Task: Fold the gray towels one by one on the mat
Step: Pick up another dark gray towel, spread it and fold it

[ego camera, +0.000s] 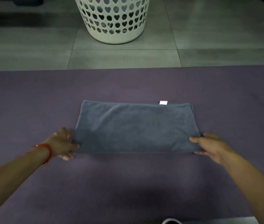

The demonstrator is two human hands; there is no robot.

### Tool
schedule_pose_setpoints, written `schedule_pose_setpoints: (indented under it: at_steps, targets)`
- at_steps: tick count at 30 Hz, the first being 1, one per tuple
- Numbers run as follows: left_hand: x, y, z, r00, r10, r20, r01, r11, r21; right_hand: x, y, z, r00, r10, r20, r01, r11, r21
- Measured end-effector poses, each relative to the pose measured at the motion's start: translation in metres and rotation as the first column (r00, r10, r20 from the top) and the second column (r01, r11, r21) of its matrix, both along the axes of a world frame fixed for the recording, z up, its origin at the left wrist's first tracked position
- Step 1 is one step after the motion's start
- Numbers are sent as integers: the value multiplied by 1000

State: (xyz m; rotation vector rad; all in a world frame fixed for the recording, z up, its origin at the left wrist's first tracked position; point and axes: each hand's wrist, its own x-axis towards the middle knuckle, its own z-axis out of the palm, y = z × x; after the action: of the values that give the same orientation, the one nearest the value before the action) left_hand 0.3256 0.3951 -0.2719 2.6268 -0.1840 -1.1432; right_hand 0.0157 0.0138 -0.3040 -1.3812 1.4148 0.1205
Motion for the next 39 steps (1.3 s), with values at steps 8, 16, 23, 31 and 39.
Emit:
schedule_pose_setpoints:
  at_steps: [8, 16, 23, 31, 39]
  targets:
    - [-99, -142, -27, 332, -610, 720, 835, 544, 76, 4, 5, -2, 999, 35, -11, -37, 967, -253]
    - [-116, -234, -81, 273, -791, 548, 852, 463, 244, 12, 12, 14, 994, 86, 71, -51, 915, -401]
    - [-101, -152, -51, 255, -537, 804, 943, 323, -83, 64, 66, 84, 912, 409, -45, -344, 699, -627]
    - [-81, -77, -8, 864, 225, -450, -495, 536, -684, 135, 173, 74, 657, 750, -74, -633, 496, -595]
    - [-77, -81, -25, 993, 58, 100, 23, 746, -665, 111, 169, 26, 707, 684, -179, -535, 352, -768]
